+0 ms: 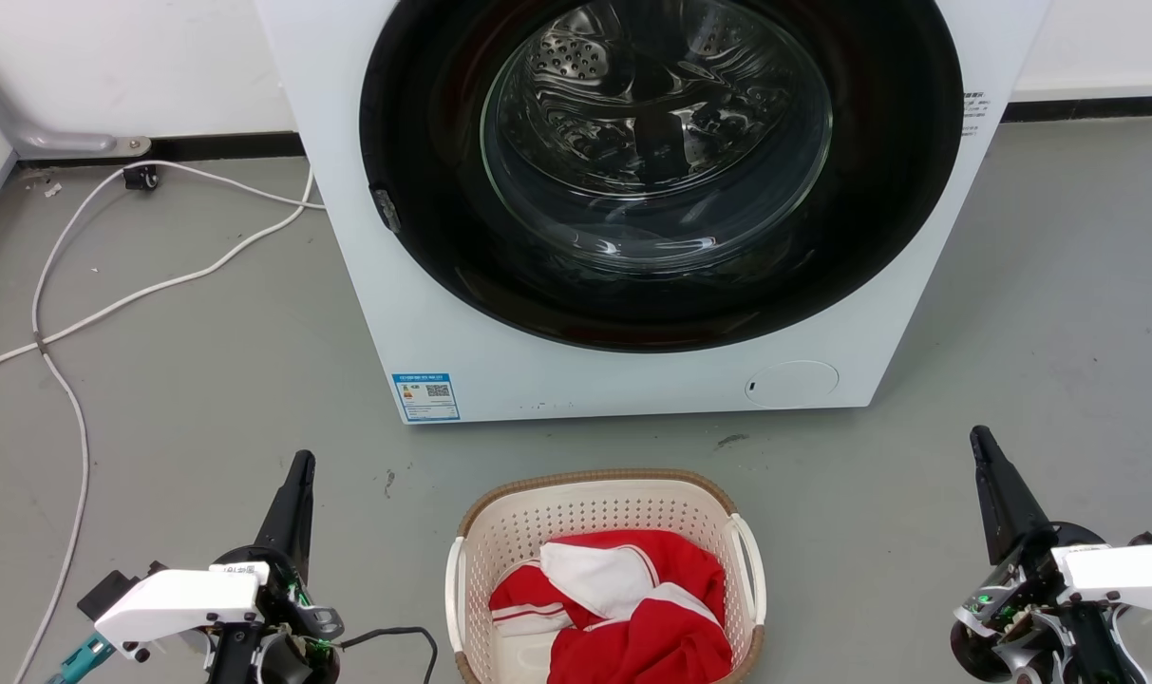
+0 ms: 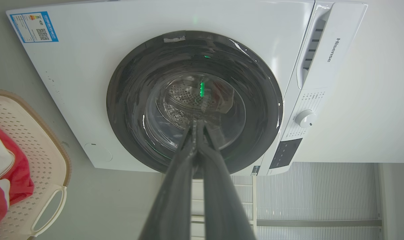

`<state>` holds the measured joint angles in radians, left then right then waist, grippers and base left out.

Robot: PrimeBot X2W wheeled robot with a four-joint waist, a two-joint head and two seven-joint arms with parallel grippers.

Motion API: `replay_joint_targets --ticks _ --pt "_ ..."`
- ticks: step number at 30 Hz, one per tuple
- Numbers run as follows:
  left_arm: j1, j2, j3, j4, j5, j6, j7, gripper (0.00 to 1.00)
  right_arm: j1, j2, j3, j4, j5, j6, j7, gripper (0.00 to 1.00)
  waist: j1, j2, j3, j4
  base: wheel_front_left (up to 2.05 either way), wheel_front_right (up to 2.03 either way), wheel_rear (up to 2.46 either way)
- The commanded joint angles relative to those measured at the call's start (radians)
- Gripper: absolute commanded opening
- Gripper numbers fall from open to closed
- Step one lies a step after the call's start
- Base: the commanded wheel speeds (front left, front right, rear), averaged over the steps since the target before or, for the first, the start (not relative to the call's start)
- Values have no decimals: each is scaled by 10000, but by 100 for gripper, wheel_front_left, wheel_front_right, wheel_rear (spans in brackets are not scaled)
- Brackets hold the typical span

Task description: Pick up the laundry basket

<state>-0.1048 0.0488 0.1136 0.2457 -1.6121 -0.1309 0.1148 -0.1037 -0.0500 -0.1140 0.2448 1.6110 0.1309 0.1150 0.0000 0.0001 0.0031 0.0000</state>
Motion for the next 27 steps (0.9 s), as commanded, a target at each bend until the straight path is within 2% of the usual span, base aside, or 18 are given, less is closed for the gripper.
replay_joint_targets --ticks 1,27 --pt "-84 27 20 6 -17 -20 22 0 -98 -5 -7 5 39 -3 17 0 0 -1 0 0 0 0 0" --pt "-84 27 20 5 -18 -20 21 0 -98 -5 -6 4 39 -3 16 0 0 -1 0 0 0 0 0"
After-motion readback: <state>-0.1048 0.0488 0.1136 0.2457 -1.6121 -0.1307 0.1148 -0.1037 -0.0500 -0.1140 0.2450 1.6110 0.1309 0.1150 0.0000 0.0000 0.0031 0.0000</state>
